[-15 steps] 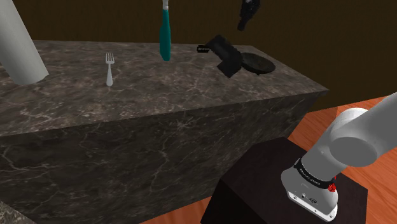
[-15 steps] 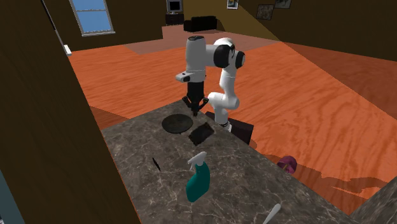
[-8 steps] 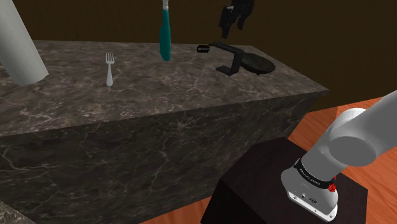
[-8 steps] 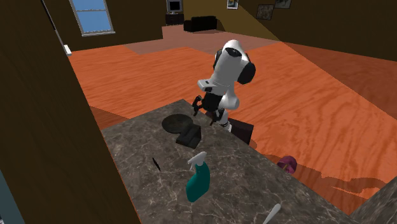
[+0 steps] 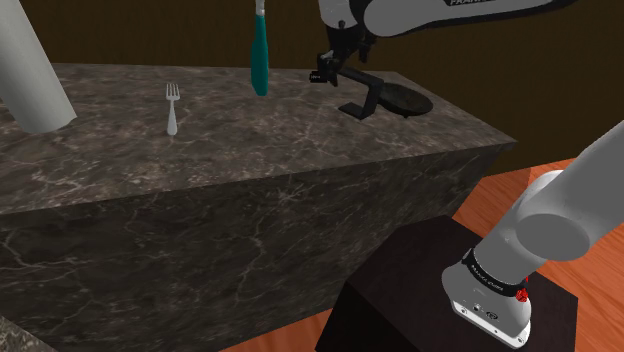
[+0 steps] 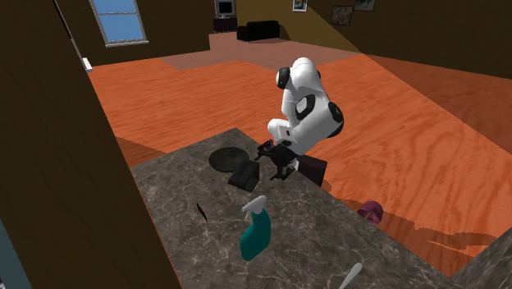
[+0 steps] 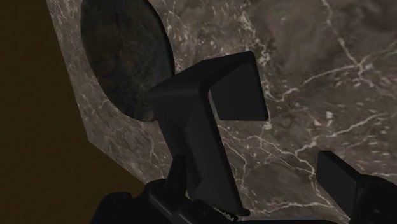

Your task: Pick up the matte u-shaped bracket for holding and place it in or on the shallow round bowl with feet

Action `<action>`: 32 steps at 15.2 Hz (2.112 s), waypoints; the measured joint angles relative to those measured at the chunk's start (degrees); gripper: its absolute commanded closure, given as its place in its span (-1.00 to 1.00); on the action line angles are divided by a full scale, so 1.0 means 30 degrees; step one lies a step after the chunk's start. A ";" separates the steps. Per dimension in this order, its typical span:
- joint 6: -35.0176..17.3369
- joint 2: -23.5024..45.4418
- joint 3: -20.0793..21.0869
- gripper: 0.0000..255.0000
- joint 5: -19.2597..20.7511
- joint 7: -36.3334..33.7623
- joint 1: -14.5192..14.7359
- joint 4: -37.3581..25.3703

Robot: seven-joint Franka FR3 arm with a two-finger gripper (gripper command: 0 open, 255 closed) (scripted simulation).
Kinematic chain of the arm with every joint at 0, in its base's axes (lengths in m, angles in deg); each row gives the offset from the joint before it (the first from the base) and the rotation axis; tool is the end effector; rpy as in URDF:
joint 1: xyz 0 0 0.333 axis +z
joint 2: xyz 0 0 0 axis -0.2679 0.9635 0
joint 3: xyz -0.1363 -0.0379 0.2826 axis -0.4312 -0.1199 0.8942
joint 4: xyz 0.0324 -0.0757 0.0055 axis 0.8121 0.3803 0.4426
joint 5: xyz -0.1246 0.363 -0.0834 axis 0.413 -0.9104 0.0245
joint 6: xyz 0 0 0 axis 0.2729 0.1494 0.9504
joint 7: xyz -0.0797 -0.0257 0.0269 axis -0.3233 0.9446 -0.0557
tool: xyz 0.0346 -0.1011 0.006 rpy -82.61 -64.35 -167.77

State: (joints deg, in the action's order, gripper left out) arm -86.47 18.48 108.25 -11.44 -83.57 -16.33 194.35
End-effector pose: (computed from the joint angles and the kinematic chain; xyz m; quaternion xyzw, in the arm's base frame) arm 0.4784 0.1835 0.5761 0.9423 -0.0626 0.1133 0.3088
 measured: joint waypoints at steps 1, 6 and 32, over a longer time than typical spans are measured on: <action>-0.0264 -0.0078 -0.0085 -1.00 0.0028 -0.0035 -0.0053 0.0303; -0.0874 -0.0116 -0.0268 -1.00 0.0128 -0.0114 -0.0178 0.0873; -0.0575 0.1629 -0.5792 -1.00 -1.1224 1.3359 -0.2193 -0.3303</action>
State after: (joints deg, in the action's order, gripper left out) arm -88.20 23.37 90.88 -45.11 -43.49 -22.91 184.44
